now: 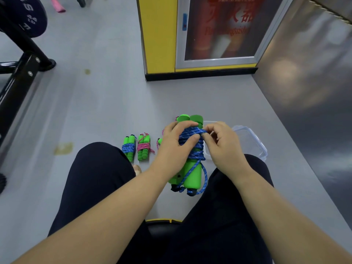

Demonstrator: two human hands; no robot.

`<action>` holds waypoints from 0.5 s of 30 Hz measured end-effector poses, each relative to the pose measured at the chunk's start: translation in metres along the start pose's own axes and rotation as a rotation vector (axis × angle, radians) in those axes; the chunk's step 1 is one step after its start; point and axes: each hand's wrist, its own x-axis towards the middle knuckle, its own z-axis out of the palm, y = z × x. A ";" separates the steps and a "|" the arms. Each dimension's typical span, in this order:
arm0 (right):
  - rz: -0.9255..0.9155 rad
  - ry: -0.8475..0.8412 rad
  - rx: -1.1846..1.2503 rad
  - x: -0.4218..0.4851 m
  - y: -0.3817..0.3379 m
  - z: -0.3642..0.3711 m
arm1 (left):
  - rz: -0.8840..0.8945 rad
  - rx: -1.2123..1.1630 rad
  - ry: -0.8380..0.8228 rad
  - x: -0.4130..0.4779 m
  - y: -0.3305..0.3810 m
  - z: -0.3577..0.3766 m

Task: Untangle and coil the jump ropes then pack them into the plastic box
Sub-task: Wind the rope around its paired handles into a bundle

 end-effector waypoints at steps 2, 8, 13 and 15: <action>-0.038 -0.006 0.012 0.001 -0.002 -0.003 | 0.019 -0.082 0.022 -0.001 -0.002 -0.001; -0.094 0.079 0.081 -0.004 -0.007 -0.005 | -0.055 -0.316 0.062 -0.001 -0.001 -0.003; 0.104 0.243 0.376 -0.011 -0.013 0.004 | -0.047 -0.419 0.057 -0.001 0.001 -0.005; 0.130 0.253 0.398 -0.014 -0.015 0.007 | -0.015 -0.403 0.050 -0.002 0.000 -0.006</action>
